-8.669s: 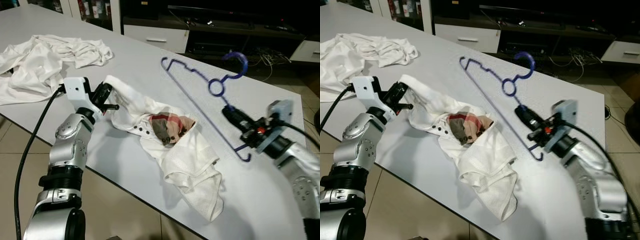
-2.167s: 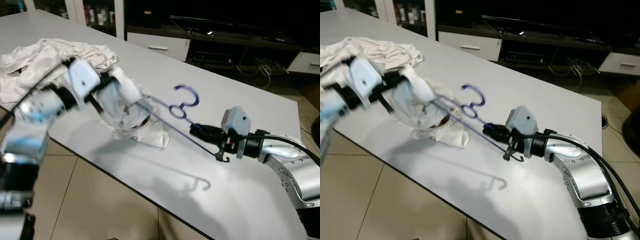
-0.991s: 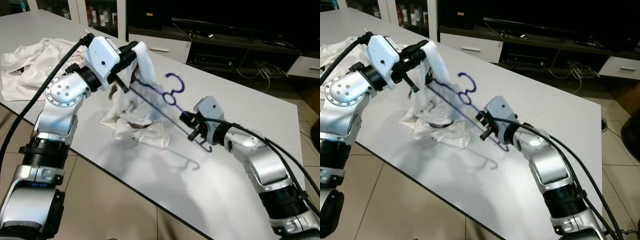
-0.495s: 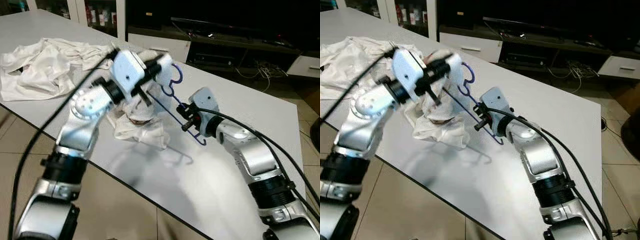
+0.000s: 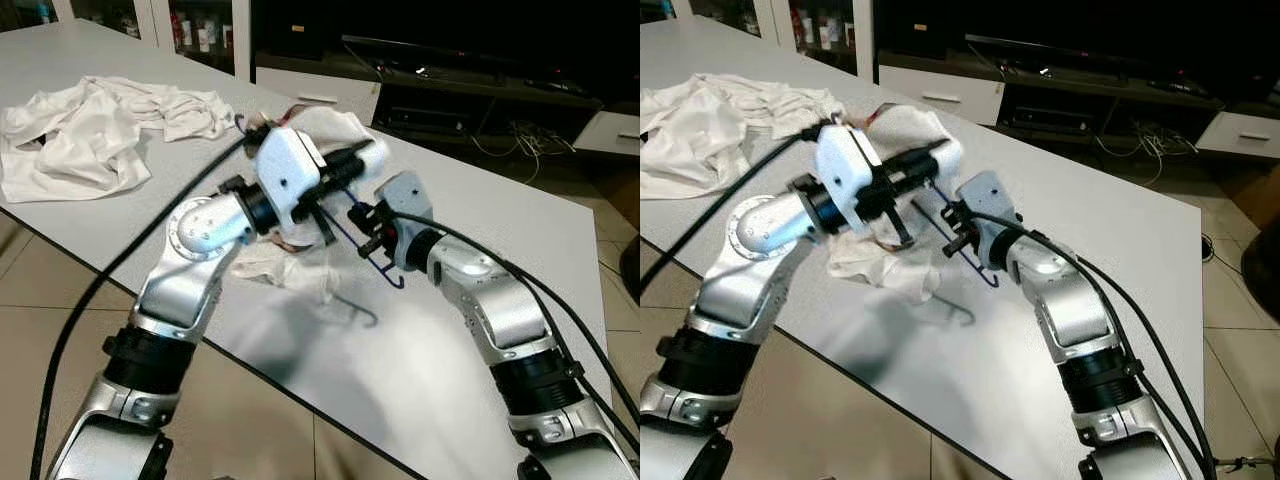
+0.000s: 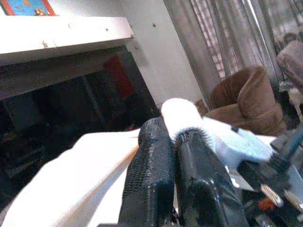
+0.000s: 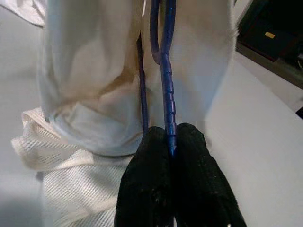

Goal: Hang hanger

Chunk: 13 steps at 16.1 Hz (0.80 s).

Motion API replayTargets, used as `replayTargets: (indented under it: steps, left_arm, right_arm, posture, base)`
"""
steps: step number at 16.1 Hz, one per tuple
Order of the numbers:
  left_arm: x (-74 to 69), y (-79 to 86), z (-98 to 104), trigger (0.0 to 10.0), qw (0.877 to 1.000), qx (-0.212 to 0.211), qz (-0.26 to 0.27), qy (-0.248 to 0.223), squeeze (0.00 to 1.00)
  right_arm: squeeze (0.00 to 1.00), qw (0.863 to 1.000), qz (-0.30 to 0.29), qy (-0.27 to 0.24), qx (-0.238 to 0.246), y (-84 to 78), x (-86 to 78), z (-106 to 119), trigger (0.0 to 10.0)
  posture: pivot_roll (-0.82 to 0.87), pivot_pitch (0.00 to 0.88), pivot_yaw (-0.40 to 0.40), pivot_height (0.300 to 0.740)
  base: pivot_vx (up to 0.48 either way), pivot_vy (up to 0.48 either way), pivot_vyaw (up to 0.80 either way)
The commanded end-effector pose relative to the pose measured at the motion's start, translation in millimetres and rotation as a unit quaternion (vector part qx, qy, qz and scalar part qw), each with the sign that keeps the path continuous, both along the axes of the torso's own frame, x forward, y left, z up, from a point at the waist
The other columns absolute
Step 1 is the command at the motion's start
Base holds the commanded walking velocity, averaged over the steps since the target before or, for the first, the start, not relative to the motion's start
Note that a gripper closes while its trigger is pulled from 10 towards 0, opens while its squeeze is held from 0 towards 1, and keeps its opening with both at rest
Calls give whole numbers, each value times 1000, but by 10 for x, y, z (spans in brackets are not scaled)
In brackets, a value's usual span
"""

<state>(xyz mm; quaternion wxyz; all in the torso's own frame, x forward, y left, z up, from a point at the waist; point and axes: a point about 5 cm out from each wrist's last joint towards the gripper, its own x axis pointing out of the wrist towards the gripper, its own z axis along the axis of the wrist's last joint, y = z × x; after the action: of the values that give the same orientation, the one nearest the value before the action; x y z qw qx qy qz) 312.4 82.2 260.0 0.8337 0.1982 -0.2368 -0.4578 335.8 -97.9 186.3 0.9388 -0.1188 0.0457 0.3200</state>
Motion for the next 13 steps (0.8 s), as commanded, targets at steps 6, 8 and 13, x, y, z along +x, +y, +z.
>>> replayTargets:
  steps: [6,8,13]
  left_arm:
    - [123,296,-200,10000,993,21,86,81,0]
    - [109,423,-204,10000,992,31,106,58,1000]
    - [7,453,-25,10000,994,48,91,-30,0]
  right_arm:
    - [0,1000,-23,2,5,-178,-10,-22,0]
    - [0,1000,-21,9,2,-206,-38,-73,0]
    - [0,1000,-20,11,3,-206,-6,-61,0]
  posture:
    - [61,22,-106,740]
    - [67,22,-110,740]
    - [71,22,-118,740]
  base:
    - [0,0,0]
    - [0,0,0]
    - [0,0,0]
